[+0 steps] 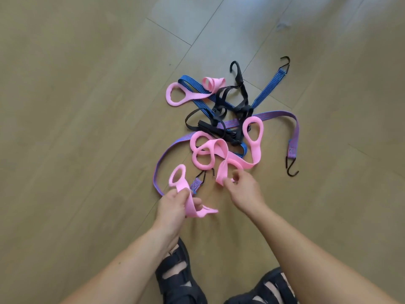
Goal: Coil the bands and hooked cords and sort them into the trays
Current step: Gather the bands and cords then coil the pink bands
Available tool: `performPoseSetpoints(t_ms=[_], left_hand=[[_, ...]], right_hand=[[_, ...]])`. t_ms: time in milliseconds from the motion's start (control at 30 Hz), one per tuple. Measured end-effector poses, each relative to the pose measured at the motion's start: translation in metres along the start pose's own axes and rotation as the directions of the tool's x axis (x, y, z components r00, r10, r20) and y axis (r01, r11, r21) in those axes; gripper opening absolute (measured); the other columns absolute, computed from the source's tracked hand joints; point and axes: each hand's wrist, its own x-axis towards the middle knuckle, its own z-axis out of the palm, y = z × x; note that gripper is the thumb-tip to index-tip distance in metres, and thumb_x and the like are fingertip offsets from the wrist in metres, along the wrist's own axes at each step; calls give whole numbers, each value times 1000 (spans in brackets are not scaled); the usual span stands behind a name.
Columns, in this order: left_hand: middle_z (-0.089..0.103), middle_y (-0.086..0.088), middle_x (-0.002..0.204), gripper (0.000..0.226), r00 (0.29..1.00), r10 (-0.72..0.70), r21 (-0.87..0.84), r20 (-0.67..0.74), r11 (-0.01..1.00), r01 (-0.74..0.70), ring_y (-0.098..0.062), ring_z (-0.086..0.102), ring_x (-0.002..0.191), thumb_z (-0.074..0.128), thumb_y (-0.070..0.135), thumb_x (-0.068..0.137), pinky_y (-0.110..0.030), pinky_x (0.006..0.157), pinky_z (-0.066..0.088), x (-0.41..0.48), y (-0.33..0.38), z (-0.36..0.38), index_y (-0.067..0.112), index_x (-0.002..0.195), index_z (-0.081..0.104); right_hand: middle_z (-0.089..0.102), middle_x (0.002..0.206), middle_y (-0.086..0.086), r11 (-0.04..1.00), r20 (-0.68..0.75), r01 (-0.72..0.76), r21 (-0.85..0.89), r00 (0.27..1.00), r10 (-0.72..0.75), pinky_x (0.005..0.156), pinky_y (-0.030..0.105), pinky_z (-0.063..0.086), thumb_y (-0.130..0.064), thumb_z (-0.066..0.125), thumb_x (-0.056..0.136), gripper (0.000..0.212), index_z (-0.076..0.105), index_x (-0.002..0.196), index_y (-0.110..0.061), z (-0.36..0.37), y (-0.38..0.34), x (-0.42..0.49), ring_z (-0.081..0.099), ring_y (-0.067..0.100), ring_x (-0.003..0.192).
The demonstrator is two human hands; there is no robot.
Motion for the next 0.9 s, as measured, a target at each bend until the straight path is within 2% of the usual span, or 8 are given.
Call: performPoseSetpoints(t_ms=[133, 200, 333, 467, 567, 700, 800, 900], left_hand=[[69, -18, 92, 24, 997, 6, -18, 74, 1000, -4, -25, 73, 64, 49, -6, 90, -29, 56, 58, 8, -7, -3, 11, 101, 60], [72, -13, 98, 43, 996, 14, 41, 93, 999, -18, -24, 74, 72, 47, -14, 84, -26, 60, 59, 15, -10, -4, 23, 103, 59], [73, -15, 98, 44, 994, 19, 94, 107, 995, -29, -24, 75, 73, 40, -21, 84, -27, 64, 60, 9, -5, -5, 5, 116, 56], [78, -4, 89, 31, 990, 70, 177, 123, 980, -91, -16, 75, 83, 50, -14, 85, -25, 80, 57, -26, 18, -7, 4, 107, 63], [78, 9, 89, 24, 973, 138, 274, 187, 943, -186, -1, 70, 88, 64, -1, 88, -5, 71, 47, -75, 51, -3, 18, 99, 72], [76, 3, 98, 20, 947, 214, 353, 241, 889, -291, -10, 69, 97, 60, 10, 92, -27, 92, 47, -155, 107, 6, 21, 93, 77], [72, -15, 92, 15, 913, 280, 352, 296, 857, -377, -12, 65, 77, 61, 23, 93, -30, 78, 47, -228, 159, 18, 14, 87, 72], [74, -7, 90, 23, 839, 316, 367, 443, 790, -491, -14, 66, 80, 66, 19, 81, -28, 75, 53, -310, 211, 32, 15, 104, 69]], right_hand=[[65, 95, 11, 950, 37, -242, 199, 970, 240, 79, 35, 47, -35, 56, 94, 29, 65, 102, -8, 18, -9, 46, 61, 32, 92], [64, 85, 11, 908, 59, -303, 291, 953, 299, 74, 34, 49, -27, 62, 92, 24, 67, 95, -4, 28, -11, 55, 63, 30, 85], [66, 74, 5, 758, 146, -375, 533, 924, 354, 59, 23, 45, -10, 65, 86, 11, 63, 77, -15, 26, -20, 45, 57, 17, 63], [64, 74, 2, 751, 100, -259, 607, 963, 251, 52, 20, 39, -8, 68, 81, 9, 63, 77, -15, -22, -33, 2, 51, 14, 60], [59, 65, -6, 801, 19, -114, 588, 992, 127, 47, 12, 34, -12, 69, 73, 5, 64, 72, -14, -79, -50, -45, 47, 8, 58], [62, 64, -13, 726, -45, 23, 687, 999, 11, 53, 7, 38, -17, 72, 65, 8, 66, 71, -14, -168, -80, -120, 51, -1, 56], [64, 71, 4, 652, -132, 101, 752, 991, -2, 58, 16, 44, -17, 76, 81, 15, 66, 80, -6, -241, -99, -181, 55, 14, 65], [67, 74, 14, 556, -222, 171, 813, 975, 24, 63, 23, 49, -20, 69, 90, 21, 60, 75, -10, -321, -117, -246, 70, 25, 73]])
